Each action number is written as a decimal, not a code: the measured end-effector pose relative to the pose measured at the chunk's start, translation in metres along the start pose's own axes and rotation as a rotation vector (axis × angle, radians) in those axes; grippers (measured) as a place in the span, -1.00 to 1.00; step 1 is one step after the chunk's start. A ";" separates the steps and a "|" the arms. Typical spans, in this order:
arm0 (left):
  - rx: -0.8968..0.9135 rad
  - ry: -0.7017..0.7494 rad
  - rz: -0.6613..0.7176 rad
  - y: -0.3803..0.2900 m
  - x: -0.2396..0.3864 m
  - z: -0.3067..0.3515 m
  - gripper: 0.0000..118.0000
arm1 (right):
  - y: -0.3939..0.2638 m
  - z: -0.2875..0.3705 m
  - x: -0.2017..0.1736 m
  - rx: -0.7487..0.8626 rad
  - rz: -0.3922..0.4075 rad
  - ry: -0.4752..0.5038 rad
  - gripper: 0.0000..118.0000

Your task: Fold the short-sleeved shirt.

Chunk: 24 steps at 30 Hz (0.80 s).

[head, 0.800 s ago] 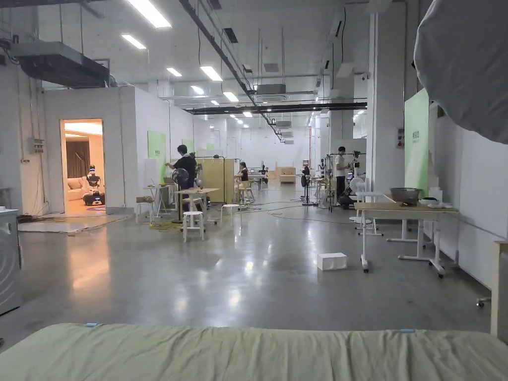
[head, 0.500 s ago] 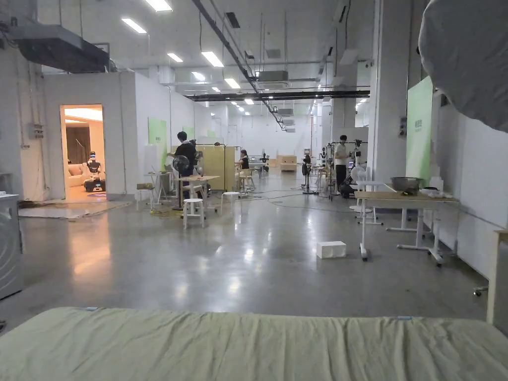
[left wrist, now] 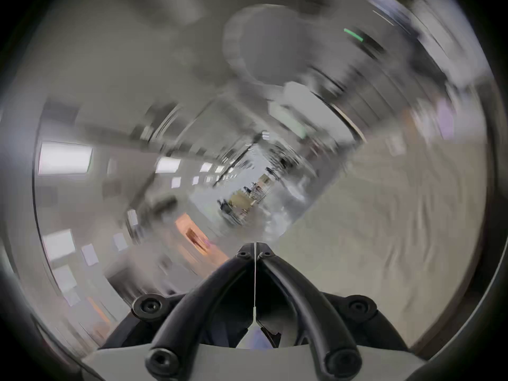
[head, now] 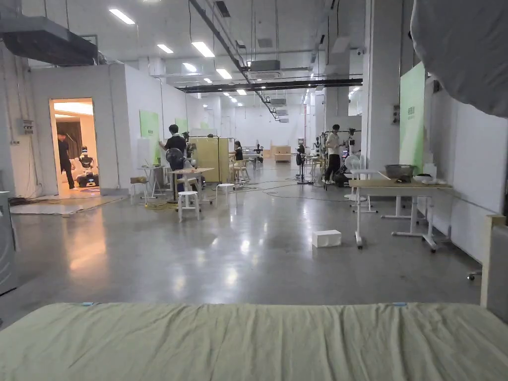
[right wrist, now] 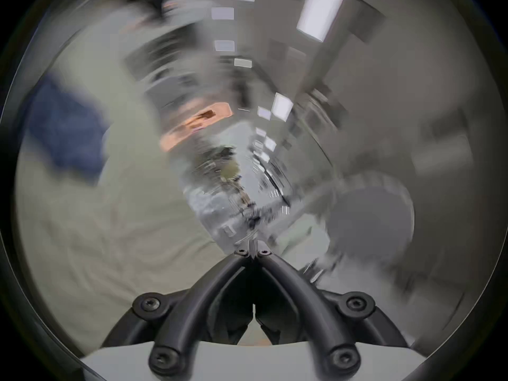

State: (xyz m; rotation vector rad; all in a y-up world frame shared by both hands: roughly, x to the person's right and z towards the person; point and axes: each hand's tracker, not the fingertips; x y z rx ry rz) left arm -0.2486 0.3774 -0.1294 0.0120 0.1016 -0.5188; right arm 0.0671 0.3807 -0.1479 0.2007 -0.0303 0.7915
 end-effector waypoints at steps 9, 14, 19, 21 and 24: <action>-0.094 -0.025 0.494 -0.020 -0.022 0.001 -1.00 | -0.065 0.002 0.018 -0.253 -0.998 0.014 -1.00; -0.077 -0.051 0.578 -0.019 -0.026 -0.001 -1.00 | -0.058 0.004 0.016 -0.226 -0.967 0.044 -1.00; -0.090 -0.042 0.535 -0.021 -0.024 -0.001 -1.00 | -0.055 0.006 0.010 -0.226 -0.921 0.069 -1.00; -0.092 -0.047 0.538 -0.022 -0.025 -0.001 -1.00 | -0.056 0.005 0.009 -0.229 -0.936 0.074 -1.00; -0.100 -0.054 0.538 -0.024 -0.027 -0.001 -1.00 | -0.059 0.004 0.006 -0.241 -0.952 0.083 -1.00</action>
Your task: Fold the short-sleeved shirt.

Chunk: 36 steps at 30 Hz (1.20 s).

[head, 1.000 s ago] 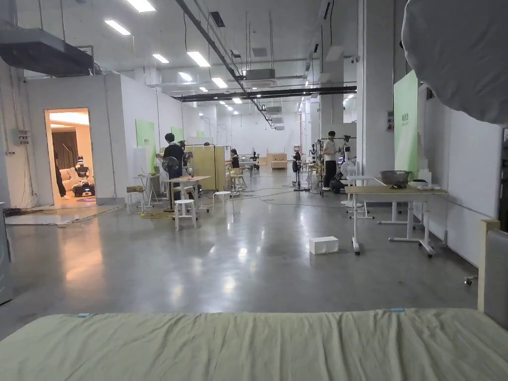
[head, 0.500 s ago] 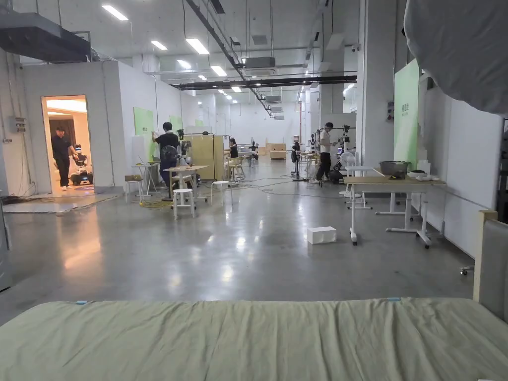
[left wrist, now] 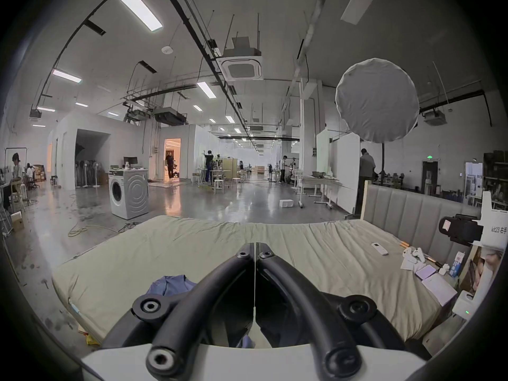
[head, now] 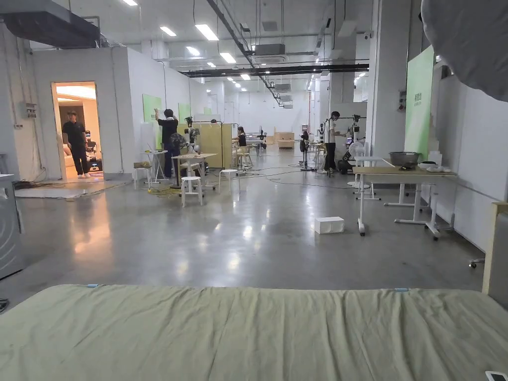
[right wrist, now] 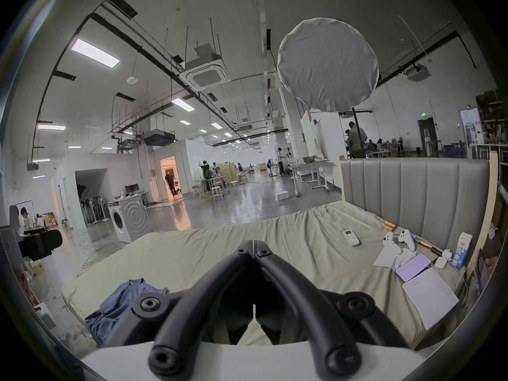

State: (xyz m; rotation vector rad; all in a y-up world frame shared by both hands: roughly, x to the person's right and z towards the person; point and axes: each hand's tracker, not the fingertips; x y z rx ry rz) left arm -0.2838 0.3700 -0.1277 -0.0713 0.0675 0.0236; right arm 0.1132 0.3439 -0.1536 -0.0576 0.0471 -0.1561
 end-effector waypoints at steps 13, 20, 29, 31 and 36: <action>-0.044 0.028 -0.021 -0.008 -0.018 -0.011 -1.00 | -0.006 -0.001 -0.003 -0.045 0.010 0.045 -1.00; -0.181 -0.005 0.083 -0.043 -0.058 -0.039 -0.99 | -0.034 -0.006 -0.002 -0.142 -0.022 0.072 -1.00; -0.380 0.017 0.235 -0.133 -0.121 -0.123 0.45 | -0.074 -0.033 0.006 -0.331 -0.012 0.076 -1.00; -0.471 0.071 0.204 -0.157 -0.131 -0.154 0.49 | -0.082 -0.038 0.007 -0.364 -0.011 0.067 -1.00; -0.625 0.071 0.248 -0.215 -0.149 -0.225 0.49 | -0.101 -0.045 0.004 -0.480 0.031 0.031 -1.00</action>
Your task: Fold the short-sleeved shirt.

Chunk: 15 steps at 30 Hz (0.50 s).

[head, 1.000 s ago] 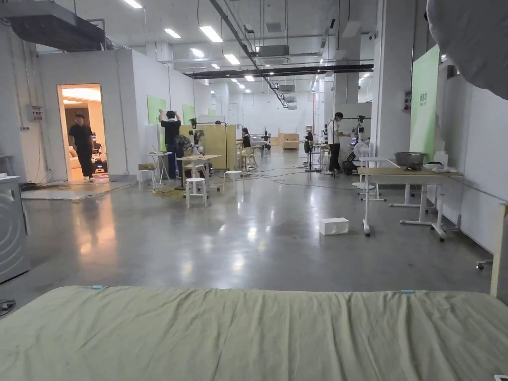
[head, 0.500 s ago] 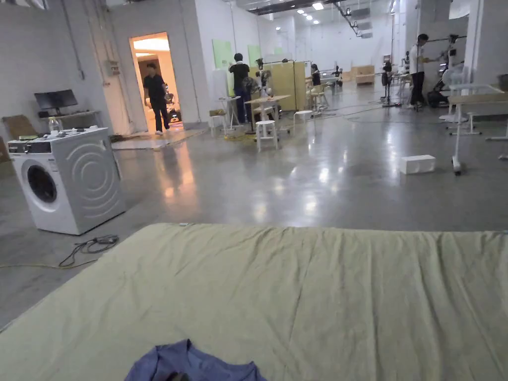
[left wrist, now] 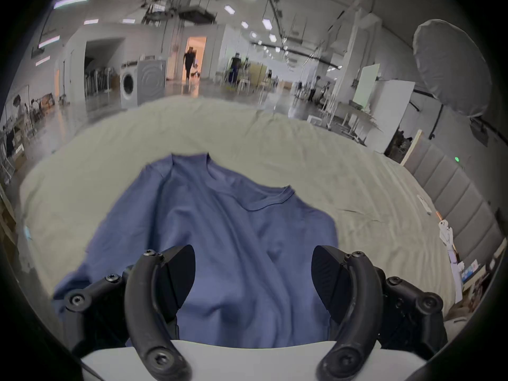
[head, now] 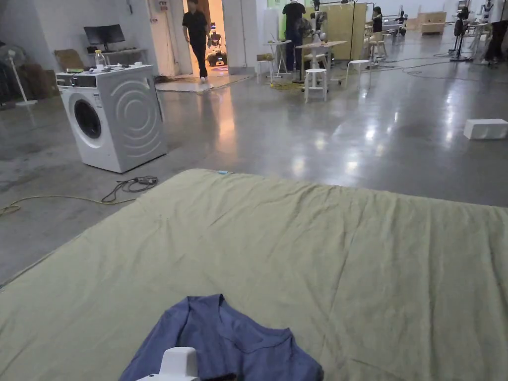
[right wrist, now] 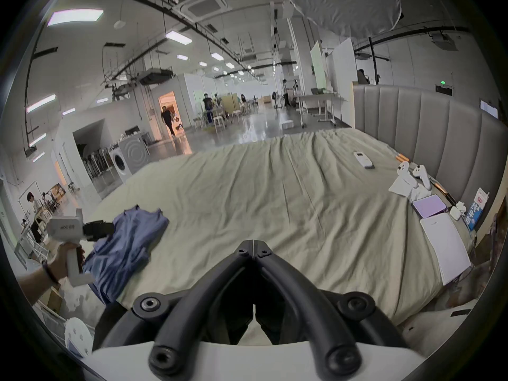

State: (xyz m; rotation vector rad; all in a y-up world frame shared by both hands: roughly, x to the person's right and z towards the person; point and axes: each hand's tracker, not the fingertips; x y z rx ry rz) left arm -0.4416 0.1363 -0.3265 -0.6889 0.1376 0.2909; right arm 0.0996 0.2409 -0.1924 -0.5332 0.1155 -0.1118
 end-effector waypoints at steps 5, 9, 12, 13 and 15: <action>-0.086 0.090 0.031 -0.003 -0.013 -0.065 0.49 | -0.010 0.000 -0.004 -0.065 0.034 -0.022 -1.00; -0.132 0.141 -0.094 -0.008 -0.007 -0.072 0.46 | -0.017 -0.005 -0.004 -0.100 0.038 -0.040 -1.00; -0.172 0.173 -0.170 -0.006 0.005 -0.078 0.34 | -0.024 -0.015 -0.002 -0.143 0.003 -0.032 -1.00; -0.170 0.149 -0.197 -0.005 0.007 -0.078 0.13 | -0.025 -0.018 -0.003 -0.154 -0.012 -0.028 -1.00; -0.167 0.135 -0.234 -0.001 0.016 -0.077 -0.57 | -0.027 -0.019 -0.003 -0.160 -0.035 -0.024 -1.00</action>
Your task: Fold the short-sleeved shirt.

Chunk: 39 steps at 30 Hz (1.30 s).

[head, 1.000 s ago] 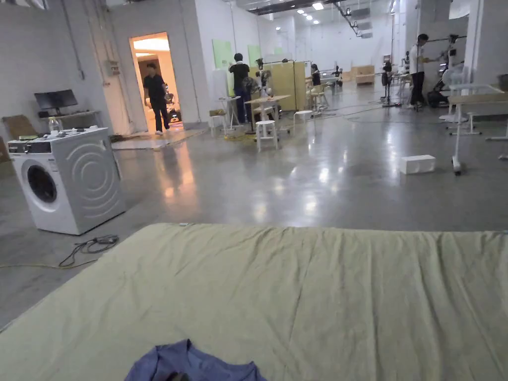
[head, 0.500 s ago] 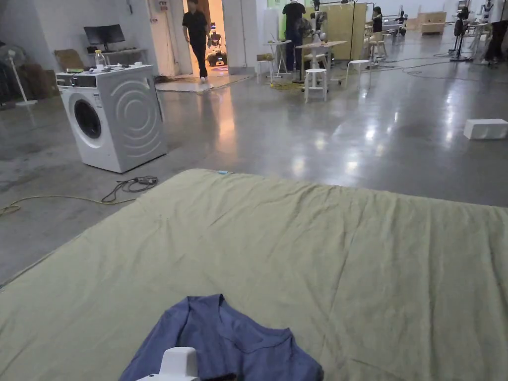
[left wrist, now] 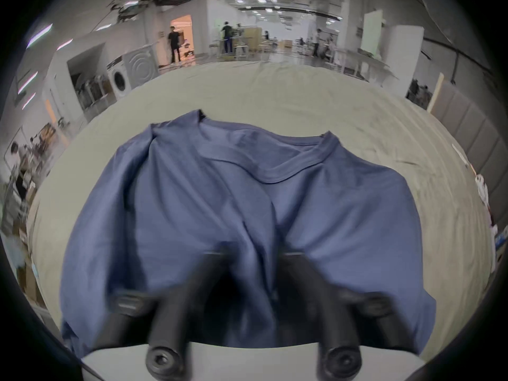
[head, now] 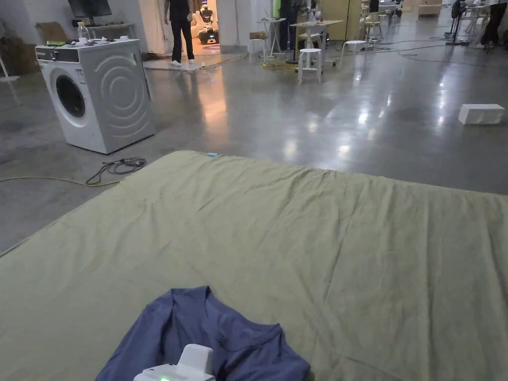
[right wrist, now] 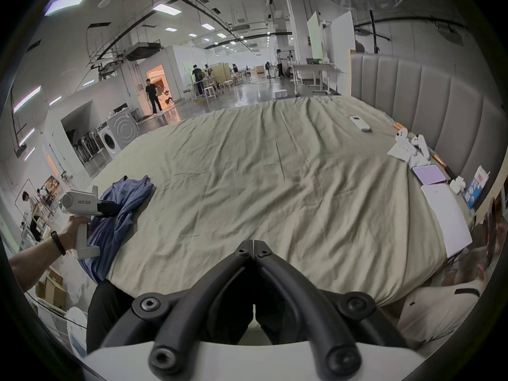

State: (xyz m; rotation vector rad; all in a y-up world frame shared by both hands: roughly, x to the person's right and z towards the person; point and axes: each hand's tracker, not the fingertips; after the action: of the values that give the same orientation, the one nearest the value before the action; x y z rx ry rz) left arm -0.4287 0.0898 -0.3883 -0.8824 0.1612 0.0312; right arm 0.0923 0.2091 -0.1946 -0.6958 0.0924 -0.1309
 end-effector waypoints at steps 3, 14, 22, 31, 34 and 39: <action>-0.033 0.000 0.106 0.002 -0.009 -0.011 -0.94 | -0.006 0.005 0.005 0.010 -0.027 0.011 -1.00; 0.186 -0.409 0.766 0.052 -0.068 0.079 -0.94 | -0.024 0.046 0.036 0.061 -0.045 -0.024 -1.00; 0.335 -0.635 0.497 0.162 0.055 0.131 -0.94 | -0.057 0.086 0.066 0.101 -0.159 -0.096 -1.00; -0.021 -0.923 0.104 0.070 0.333 0.099 -0.94 | -0.073 0.128 0.106 0.138 -0.261 -0.235 -1.00; -0.143 -0.961 -0.017 0.010 0.409 0.095 -0.94 | -0.081 0.138 0.113 0.138 -0.240 -0.285 -1.00; -0.232 -0.997 -0.332 -0.081 0.483 0.119 -0.94 | -0.095 0.148 0.121 0.123 -0.288 -0.325 -1.00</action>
State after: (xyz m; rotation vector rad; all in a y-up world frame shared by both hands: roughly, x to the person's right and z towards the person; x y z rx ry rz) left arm 0.0708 0.1113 -0.3264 -1.0227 -0.9335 0.1775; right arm 0.2226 0.2122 -0.0256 -0.5964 -0.3260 -0.2954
